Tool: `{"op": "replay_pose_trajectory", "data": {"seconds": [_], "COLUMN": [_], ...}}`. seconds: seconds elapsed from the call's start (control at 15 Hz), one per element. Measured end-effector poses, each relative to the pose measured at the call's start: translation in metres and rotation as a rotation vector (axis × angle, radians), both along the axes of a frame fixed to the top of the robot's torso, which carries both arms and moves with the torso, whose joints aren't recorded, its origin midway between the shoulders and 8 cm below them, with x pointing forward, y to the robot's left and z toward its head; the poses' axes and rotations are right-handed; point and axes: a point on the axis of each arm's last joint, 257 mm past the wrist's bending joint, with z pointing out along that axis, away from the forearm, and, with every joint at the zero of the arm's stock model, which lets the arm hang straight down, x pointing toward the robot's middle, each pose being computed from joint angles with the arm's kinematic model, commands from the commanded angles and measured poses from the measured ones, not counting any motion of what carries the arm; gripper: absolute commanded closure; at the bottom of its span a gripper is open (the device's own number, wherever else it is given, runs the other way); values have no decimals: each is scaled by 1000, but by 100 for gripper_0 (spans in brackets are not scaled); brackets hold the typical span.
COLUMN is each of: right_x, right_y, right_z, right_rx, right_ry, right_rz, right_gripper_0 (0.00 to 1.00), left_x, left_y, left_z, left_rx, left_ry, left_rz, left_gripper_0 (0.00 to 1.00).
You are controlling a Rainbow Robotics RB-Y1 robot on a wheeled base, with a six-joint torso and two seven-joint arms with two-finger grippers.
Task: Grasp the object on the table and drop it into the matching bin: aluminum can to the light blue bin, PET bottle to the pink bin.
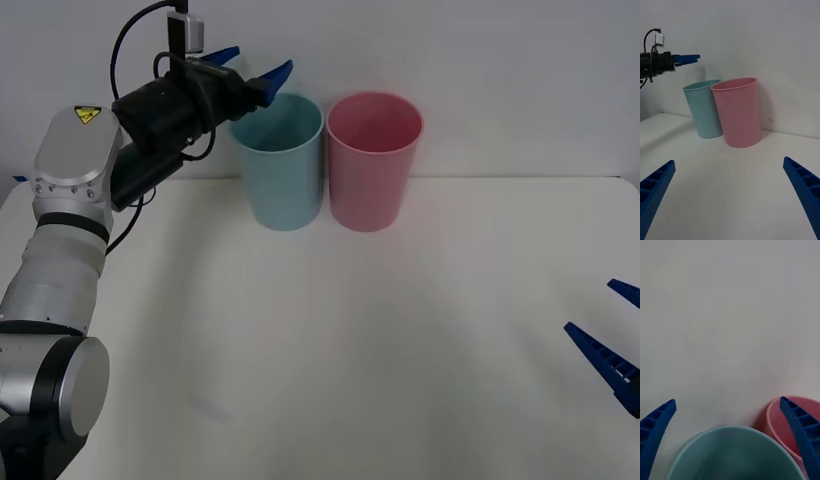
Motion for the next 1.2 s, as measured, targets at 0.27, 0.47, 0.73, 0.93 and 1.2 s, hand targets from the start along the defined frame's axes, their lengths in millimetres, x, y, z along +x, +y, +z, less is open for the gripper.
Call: {"op": "replay_pose_trajectory", "data": {"seconds": [0.27,0.47,0.73,0.93,1.2], "right_x": [0,0,0,0,0], "right_y": [0,0,0,0,0], "right_z": [0,0,0,0,0], "right_rx": [0,0,0,0,0], "right_ry": [0,0,0,0,0], "right_rz": [0,0,0,0,0], "right_gripper_0": [0,0,0,0,0], "left_x": [-8,-22,-50,-77,-121], "left_y": [14,29,60,92,145], "left_z": [0,-3,-7,-14,-26], "left_rx": [-29,-58,-88,-109,-106], "left_ry": [-9,-23,-57,-70,-75], "left_rz": [-3,-2,22,36,46], "left_gripper_0": [0,0,0,0,0]}}
